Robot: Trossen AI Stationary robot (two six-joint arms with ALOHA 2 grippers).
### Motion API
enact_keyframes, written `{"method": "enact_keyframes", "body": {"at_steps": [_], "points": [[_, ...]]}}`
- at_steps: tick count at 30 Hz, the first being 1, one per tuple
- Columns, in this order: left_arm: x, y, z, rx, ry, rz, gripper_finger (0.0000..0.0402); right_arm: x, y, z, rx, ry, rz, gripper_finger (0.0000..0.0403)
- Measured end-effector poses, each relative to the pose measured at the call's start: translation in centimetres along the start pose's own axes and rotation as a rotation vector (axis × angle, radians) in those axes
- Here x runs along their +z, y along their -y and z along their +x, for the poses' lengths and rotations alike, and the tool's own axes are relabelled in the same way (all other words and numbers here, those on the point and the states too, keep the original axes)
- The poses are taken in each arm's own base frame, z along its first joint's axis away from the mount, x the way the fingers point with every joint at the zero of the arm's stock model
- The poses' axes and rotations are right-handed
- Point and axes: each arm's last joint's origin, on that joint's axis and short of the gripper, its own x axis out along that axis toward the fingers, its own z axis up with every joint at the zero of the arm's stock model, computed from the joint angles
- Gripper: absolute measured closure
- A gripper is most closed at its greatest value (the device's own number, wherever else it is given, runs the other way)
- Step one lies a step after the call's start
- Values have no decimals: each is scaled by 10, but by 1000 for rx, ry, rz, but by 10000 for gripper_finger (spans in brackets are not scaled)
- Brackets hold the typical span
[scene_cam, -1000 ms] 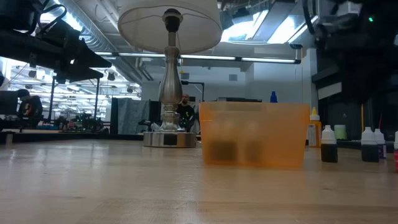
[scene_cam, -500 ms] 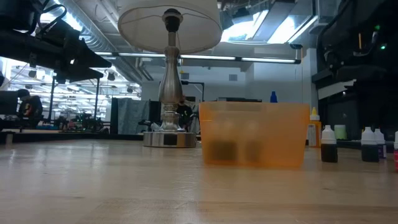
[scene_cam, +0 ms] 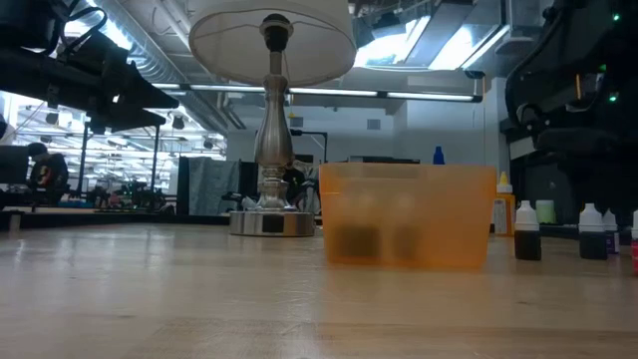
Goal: Pick & Place food coloring
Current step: Put the small purple food coloring bottle into the orange bin
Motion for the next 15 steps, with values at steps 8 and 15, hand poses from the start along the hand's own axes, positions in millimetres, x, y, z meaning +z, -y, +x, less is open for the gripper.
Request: {"method": "enact_keyframes", "body": {"at_steps": [8, 15], "points": [[0, 0, 0, 0, 0, 0, 80, 0, 0, 0, 0, -5, -1, 199], [0, 0, 0, 0, 0, 0, 79, 0, 0, 0, 1, -13, -16, 272]]}}
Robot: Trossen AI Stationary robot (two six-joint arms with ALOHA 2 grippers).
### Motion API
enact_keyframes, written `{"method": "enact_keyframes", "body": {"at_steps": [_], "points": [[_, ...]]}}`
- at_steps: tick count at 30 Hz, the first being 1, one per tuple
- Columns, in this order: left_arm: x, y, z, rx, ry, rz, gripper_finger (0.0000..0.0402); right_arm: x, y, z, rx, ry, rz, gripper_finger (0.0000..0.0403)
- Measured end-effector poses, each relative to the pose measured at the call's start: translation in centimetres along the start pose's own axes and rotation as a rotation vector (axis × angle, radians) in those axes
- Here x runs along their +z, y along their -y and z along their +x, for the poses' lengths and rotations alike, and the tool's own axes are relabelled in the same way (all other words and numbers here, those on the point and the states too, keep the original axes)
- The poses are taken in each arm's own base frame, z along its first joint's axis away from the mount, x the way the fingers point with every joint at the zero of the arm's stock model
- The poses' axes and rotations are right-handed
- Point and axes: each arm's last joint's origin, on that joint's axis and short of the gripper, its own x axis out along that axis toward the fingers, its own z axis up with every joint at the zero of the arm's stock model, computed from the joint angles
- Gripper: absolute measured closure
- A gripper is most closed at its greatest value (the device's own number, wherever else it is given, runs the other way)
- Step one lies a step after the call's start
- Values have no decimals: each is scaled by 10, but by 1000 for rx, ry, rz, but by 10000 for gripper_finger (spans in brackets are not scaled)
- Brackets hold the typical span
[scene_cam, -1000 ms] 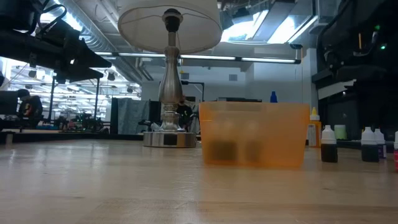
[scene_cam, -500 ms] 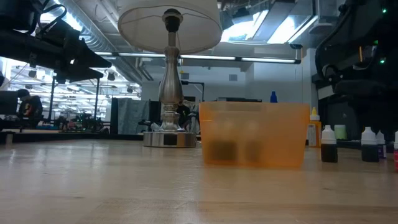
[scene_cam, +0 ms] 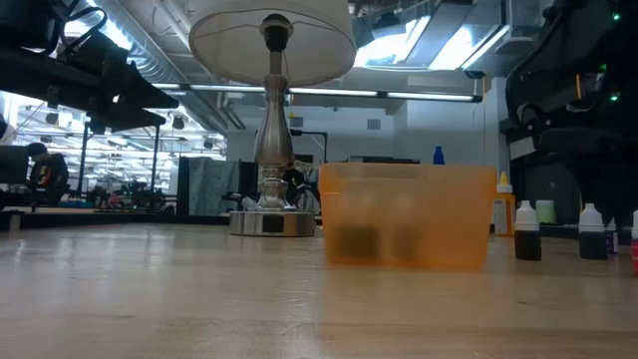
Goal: Pick & Place food coloring
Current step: Put the small purple food coloring bottle into the orange bin
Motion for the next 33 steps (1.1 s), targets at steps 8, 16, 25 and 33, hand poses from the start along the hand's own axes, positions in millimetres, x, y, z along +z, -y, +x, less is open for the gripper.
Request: {"method": "enact_keyframes", "body": {"at_steps": [8, 16, 25, 33], "points": [[0, 0, 0, 0, 0, 0, 80, 4, -10, -13, 30, 17, -111, 340], [0, 0, 0, 0, 0, 0, 80, 13, -25, -44, 40, 47, -230, 330], [0, 0, 0, 0, 0, 0, 80, 26, -58, -88, 41, 56, -470, 338], [0, 0, 0, 0, 0, 0, 79, 37, -105, -114, 89, 87, -645, 335]]}}
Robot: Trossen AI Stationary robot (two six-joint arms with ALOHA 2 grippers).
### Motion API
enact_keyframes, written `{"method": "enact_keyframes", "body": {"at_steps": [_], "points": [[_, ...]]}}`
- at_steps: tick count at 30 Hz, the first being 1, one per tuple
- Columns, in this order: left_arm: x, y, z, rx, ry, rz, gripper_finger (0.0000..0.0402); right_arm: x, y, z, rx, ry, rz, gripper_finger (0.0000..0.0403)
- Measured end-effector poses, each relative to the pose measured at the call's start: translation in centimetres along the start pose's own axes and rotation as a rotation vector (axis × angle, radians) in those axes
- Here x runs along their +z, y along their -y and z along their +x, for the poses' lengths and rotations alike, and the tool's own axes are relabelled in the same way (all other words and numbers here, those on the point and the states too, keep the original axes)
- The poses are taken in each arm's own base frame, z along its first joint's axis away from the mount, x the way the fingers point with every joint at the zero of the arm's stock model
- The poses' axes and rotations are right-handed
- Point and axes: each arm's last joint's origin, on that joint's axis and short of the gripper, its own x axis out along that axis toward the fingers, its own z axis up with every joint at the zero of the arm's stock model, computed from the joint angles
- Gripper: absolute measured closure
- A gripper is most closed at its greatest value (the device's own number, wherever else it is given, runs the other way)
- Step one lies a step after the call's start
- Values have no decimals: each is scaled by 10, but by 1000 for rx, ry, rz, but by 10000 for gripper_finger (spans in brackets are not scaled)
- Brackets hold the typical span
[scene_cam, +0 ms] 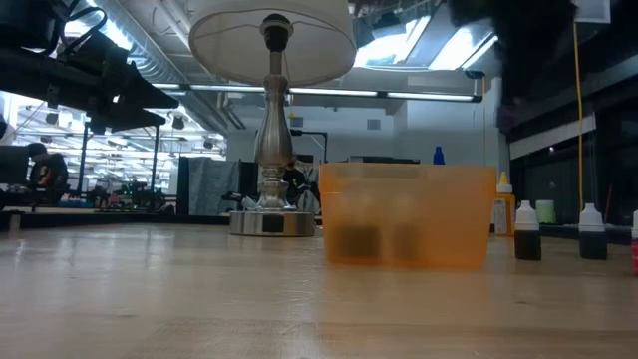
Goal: Pick & Place food coloring
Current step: Put the small purple food coloring bottle into the orange bin
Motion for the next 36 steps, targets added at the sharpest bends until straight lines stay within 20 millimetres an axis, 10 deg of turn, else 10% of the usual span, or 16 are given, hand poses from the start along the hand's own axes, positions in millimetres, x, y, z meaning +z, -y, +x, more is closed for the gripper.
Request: {"method": "enact_keyframes", "body": {"at_steps": [12, 36], "points": [[0, 0, 0, 0, 0, 0, 79, 33, -53, 23, 67, 28, -169, 335], [0, 0, 0, 0, -1, 0, 80, 29, -94, 102, 41, -65, -290, 329]]}}
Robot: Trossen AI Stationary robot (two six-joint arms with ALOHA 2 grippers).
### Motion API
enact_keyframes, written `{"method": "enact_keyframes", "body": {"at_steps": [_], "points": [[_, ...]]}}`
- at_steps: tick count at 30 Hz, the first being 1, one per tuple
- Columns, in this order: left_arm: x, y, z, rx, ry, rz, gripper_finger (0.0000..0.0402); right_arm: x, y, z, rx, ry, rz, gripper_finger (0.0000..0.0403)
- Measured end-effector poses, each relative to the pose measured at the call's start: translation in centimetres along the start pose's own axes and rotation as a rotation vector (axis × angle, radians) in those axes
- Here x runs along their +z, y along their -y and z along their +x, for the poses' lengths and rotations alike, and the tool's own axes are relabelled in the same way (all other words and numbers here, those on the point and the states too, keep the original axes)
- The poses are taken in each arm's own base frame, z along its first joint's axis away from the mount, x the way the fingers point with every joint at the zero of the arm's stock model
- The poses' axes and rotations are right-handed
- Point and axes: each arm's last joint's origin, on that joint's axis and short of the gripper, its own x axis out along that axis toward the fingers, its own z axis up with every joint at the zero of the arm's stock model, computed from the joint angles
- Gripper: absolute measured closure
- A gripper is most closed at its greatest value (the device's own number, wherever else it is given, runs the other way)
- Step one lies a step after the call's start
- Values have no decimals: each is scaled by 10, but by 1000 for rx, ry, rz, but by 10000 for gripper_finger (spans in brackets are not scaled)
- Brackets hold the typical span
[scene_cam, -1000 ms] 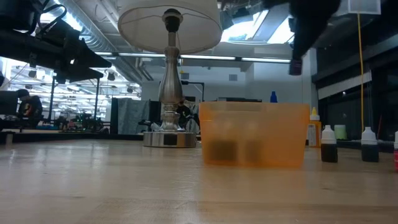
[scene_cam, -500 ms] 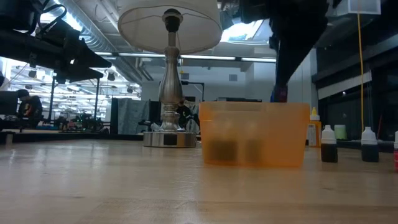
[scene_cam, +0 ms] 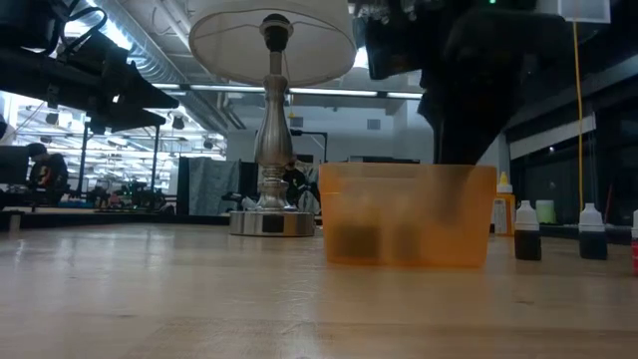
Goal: Pick & Place food coloring
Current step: Put the small purple food coloring bottle into the orange bin
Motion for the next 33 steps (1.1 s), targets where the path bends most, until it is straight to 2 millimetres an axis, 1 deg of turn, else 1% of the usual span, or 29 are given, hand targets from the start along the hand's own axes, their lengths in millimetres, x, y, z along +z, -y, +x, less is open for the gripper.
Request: {"method": "enact_keyframes", "body": {"at_steps": [3, 12, 28, 33], "points": [[0, 0, 0, 0, 0, 0, 80, 1, -3, 8, 9, -7, 0, 332], [0, 0, 0, 0, 0, 0, 80, 4, -7, 19, 15, 3, 3, 329], [0, 0, 0, 0, 0, 0, 79, 9, -9, 20, 31, 36, -15, 329], [0, 0, 0, 0, 0, 0, 80, 9, -8, 20, 7, 44, -17, 328]]}}
